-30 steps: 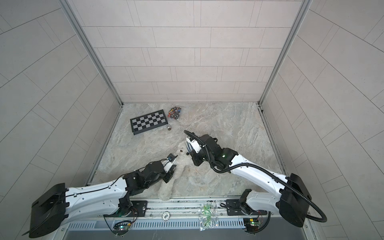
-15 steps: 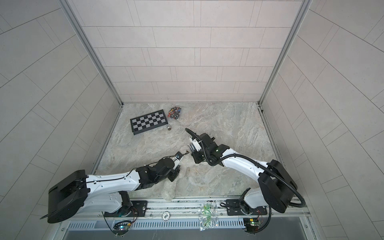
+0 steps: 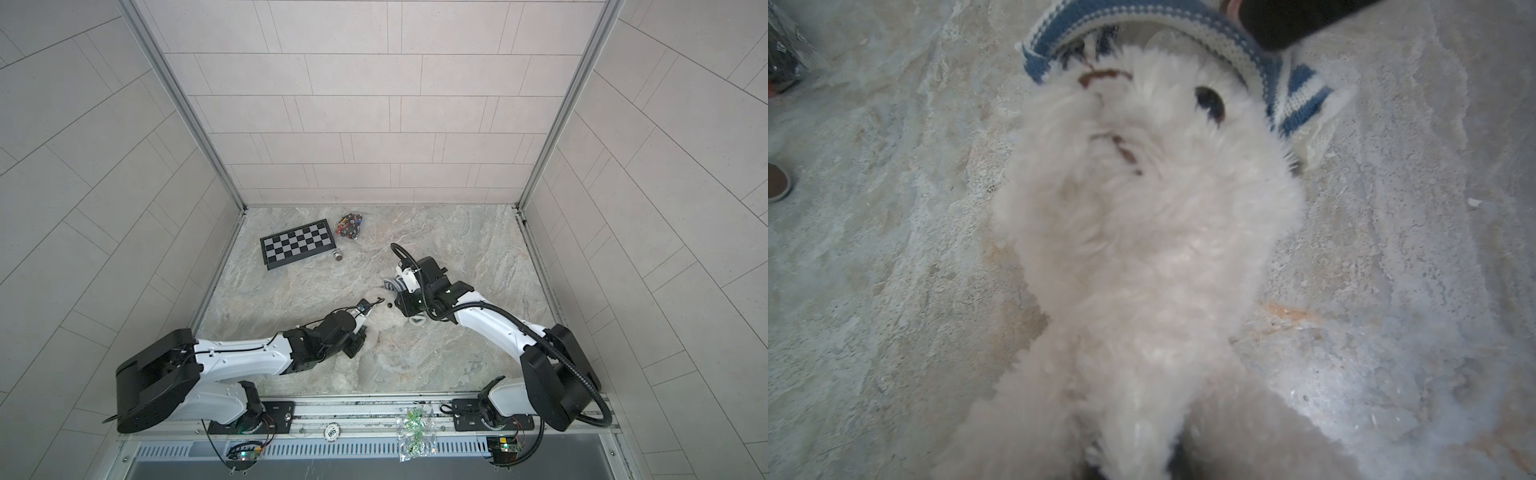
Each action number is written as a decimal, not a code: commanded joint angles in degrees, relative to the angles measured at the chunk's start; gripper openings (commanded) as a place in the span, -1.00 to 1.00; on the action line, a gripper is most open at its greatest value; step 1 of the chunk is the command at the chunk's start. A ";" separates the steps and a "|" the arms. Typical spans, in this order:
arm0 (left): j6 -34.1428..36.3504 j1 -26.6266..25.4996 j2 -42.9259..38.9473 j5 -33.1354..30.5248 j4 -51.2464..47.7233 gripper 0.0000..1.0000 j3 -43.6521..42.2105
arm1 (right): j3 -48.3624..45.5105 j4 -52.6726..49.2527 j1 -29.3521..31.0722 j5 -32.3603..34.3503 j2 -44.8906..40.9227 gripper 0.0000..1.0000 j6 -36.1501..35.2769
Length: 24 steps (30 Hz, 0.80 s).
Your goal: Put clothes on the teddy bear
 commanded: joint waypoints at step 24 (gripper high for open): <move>0.50 0.83 2.19 2.91 -2.22 -1.00 -1.34 | 17.29 -6.54 -14.95 -2.11 28.40 -0.55 -4.41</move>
